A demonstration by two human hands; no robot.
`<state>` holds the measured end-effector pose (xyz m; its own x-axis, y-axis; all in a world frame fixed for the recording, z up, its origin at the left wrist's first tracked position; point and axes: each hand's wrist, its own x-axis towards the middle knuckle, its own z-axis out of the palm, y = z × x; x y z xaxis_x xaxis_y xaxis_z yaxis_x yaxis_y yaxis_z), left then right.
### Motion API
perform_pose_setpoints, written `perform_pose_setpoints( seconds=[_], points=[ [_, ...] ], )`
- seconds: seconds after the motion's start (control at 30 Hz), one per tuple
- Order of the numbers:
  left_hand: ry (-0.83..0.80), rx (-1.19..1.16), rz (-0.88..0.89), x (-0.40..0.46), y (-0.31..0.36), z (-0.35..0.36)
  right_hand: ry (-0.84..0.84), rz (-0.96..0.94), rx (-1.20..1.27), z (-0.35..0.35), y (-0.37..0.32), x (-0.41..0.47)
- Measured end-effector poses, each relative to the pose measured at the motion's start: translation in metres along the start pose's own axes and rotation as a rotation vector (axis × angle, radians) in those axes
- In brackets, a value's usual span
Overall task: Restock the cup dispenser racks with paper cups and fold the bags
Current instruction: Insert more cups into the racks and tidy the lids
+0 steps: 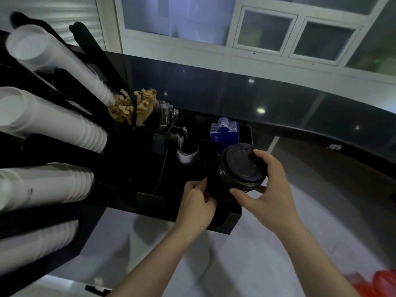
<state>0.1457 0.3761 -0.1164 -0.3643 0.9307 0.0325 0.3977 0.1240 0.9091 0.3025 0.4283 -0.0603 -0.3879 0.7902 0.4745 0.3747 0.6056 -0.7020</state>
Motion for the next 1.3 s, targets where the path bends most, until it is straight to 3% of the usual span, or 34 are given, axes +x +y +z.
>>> perform_pose_setpoints(
  seconds=[0.13, 0.3, 0.43, 0.63, 0.77, 0.97, 1.1, 1.3],
  points=[
    [-0.013, -0.014, -0.041, -0.005, 0.006, 0.001, -0.053, -0.03, -0.071, 0.006, -0.002, 0.001],
    [0.006, 0.374, 0.017, 0.0, 0.013, -0.01, -0.124, 0.002, -0.144, 0.012, -0.002, 0.005],
    [0.014, 0.524, 0.048, 0.015, 0.011, -0.018, -0.162, 0.067, -0.158, 0.015, 0.008, 0.006],
    [0.046, 0.243, 0.058, 0.014, -0.009, -0.01, -0.285, 0.122, -0.319, 0.025, 0.027, 0.0],
    [0.025, 0.204, 0.159, 0.02, -0.017, -0.015, -0.259, 0.128, -0.415, 0.028, 0.029, 0.005],
    [-0.18, 0.112, 0.287, 0.019, -0.021, -0.016, -0.326, 0.116, -0.504, 0.02, 0.024, 0.014],
    [-0.146, 0.076, 0.28, 0.016, -0.021, -0.014, -0.273, 0.048, -0.611, 0.024, 0.024, 0.002],
    [-0.089, 0.018, 0.235, 0.012, -0.02, -0.017, -0.312, 0.153, -0.413, 0.017, 0.018, 0.009]
  ],
)
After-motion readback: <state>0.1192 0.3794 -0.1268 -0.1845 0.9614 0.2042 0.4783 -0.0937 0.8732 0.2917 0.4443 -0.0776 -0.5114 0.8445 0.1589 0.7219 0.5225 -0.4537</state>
